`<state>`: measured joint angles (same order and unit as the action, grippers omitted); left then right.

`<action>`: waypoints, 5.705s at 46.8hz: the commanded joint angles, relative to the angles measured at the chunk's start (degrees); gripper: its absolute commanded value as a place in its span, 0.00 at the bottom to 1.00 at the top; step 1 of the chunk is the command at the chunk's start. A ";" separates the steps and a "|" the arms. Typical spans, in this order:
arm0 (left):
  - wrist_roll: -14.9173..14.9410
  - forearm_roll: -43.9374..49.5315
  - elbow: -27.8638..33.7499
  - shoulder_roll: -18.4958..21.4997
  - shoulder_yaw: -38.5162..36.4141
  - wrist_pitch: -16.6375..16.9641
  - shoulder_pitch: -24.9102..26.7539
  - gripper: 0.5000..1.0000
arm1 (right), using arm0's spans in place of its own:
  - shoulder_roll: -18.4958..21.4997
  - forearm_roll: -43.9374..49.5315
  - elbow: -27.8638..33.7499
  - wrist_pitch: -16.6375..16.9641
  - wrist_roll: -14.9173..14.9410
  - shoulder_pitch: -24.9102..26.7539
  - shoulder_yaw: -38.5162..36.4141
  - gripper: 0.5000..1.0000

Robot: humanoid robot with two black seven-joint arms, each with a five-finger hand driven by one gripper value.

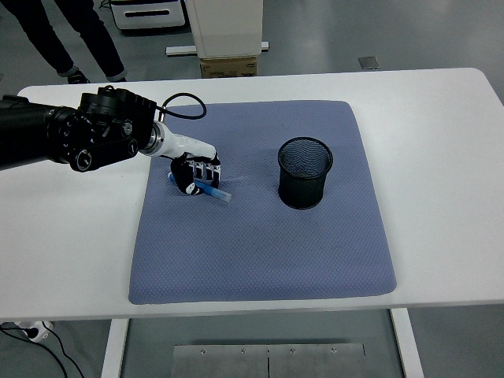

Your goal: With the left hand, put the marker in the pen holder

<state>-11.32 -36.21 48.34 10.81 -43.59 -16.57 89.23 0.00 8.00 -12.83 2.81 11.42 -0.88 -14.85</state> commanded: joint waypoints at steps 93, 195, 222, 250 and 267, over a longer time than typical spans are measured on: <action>1.66 7.30 -1.05 0.00 15.55 -7.07 6.57 0.00 | 0.00 0.00 0.00 0.00 0.01 0.00 0.00 1.00; 1.30 48.43 -1.14 -4.66 26.44 0.49 -1.34 1.00 | 0.00 0.00 0.00 0.00 0.01 0.00 0.00 1.00; -3.34 48.78 -3.95 5.10 44.09 5.85 -17.67 1.00 | 0.00 0.00 0.00 0.00 0.01 0.00 0.00 1.00; -6.43 47.99 -4.22 11.52 62.30 5.24 -35.79 1.00 | 0.00 0.00 0.00 0.00 0.01 0.00 0.00 1.00; -6.43 47.90 -4.22 15.12 66.70 5.24 -40.36 1.00 | 0.00 0.00 0.00 0.00 0.01 0.00 0.00 1.00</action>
<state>-17.77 11.78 44.12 25.42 23.03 -11.35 49.33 0.00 8.00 -12.82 2.80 11.41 -0.87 -14.86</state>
